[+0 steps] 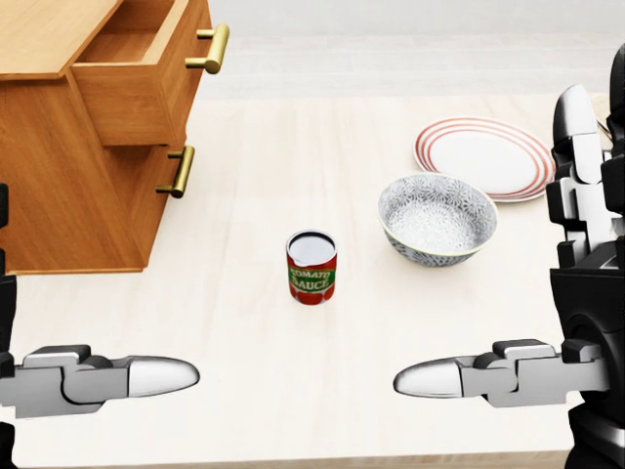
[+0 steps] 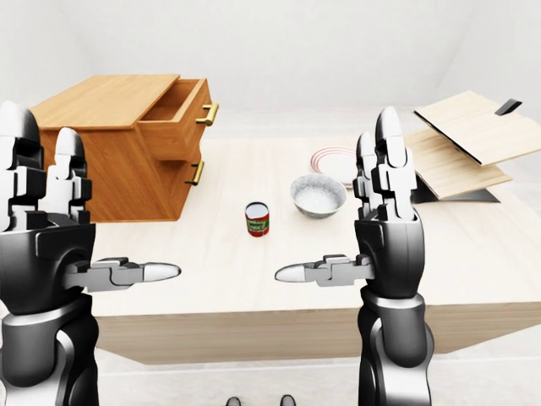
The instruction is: Close the top drawer of the cabinet.
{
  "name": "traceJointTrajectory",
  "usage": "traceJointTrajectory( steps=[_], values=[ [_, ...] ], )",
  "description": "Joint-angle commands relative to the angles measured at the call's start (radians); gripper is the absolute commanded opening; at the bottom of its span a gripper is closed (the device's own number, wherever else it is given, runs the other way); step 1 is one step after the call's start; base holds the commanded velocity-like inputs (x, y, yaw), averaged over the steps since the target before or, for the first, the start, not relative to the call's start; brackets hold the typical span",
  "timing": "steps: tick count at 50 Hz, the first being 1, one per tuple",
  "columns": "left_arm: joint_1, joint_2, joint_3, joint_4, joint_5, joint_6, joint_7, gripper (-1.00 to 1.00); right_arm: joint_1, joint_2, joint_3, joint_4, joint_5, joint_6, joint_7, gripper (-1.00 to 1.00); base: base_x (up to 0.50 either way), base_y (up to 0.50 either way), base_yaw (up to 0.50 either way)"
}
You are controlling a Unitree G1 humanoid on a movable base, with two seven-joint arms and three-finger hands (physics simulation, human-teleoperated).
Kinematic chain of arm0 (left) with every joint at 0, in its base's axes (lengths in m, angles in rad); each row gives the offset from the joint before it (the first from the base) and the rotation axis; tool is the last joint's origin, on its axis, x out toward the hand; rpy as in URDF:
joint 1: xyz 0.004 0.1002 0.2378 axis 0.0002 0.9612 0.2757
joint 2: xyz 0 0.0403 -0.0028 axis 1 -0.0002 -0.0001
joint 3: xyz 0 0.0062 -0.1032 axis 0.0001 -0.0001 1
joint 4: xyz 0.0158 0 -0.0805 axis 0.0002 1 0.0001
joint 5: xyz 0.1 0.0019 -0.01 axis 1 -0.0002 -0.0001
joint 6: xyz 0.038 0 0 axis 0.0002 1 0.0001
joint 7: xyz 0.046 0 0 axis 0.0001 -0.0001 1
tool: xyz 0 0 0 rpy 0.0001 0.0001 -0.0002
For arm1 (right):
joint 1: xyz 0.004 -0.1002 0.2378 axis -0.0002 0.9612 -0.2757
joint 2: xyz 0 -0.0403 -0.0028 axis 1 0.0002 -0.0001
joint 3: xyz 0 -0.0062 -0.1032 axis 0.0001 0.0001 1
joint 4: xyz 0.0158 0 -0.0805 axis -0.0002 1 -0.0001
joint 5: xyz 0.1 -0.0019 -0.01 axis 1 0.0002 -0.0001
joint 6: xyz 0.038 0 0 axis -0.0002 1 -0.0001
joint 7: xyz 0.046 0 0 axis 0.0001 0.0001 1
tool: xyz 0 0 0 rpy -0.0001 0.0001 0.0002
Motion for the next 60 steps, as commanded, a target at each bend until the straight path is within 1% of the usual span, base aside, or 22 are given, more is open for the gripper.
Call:
traceJointTrajectory(
  steps=[1, 5, 7, 11, 17, 30, 38, 46, 55, 60],
  values=[
    [-0.019, 0.003, 0.006, -0.006, -0.002, 0.0, -0.006, 1.0, -0.009, -0.002, -0.001, -0.002, 0.0, 0.0, 0.004, 1.0, 0.1, 0.5, 0.0],
    [-0.012, 0.002, 0.004, -0.001, -0.001, 0.0, -0.004, 1.0, 0.002, -0.001, 0.003, 0.006, -0.003, 0.0, 0.007, 1.0, 0.11, 0.5, 0.0],
    [0.008, 0.001, 0.007, 0.019, -0.006, 0.0, -0.007, 1.0, 0.007, 0.001, 0.007, 0.011, -0.006, 0.0, 0.007, 1.0, 0.15, 0.5, 0.0],
    [0.02, 0.0, 0.018, 0.033, -0.014, 0.0, -0.01, 1.0, 0.017, 0.004, 0.013, 0.012, -0.01, 0.0, 0.009, 1.0, 0.15, 0.5, 0.0],
    [0.031, -0.003, 0.01, 0.047, -0.009, 0.0, -0.008, 1.0, 0.024, 0.006, 0.015, 0.013, -0.014, 0.0, 0.01, 1.0, 0.15, 0.5, 0.0],
    [0.045, -0.008, 0.009, 0.048, -0.015, 0.0, -0.009, 1.0, 0.042, 0.009, 0.025, 0.033, -0.025, 0.0, 0.017, 1.0, 0.16, 0.5, 0.0],
    [0.028, -0.006, -0.003, 0.012, -0.002, 0.0, -0.006, 1.0, 0.042, 0.011, 0.023, 0.04, -0.023, 0.0, 0.016, 1.0, 0.17, 0.45, 0.0],
    [0.023, -0.009, -0.017, -0.002, 0.004, 0.0, 0.0, 1.0, 0.038, 0.014, 0.015, 0.033, -0.013, 0.0, 0.012, 1.0, 0.16, 0.03, 0.0],
    [0.019, -0.008, -0.023, -0.007, 0.007, 0.0, 0.001, 1.0, 0.042, 0.011, 0.015, 0.041, -0.013, 0.0, 0.011, 1.0, 0.41, -0.09, 0.0],
    [0.011, -0.006, -0.017, -0.01, 0.005, 0.0, -0.001, 1.0, 0.035, 0.007, 0.013, 0.044, -0.013, 0.0, 0.015, 1.0, 0.4, -0.17, 0.0]
  ],
)
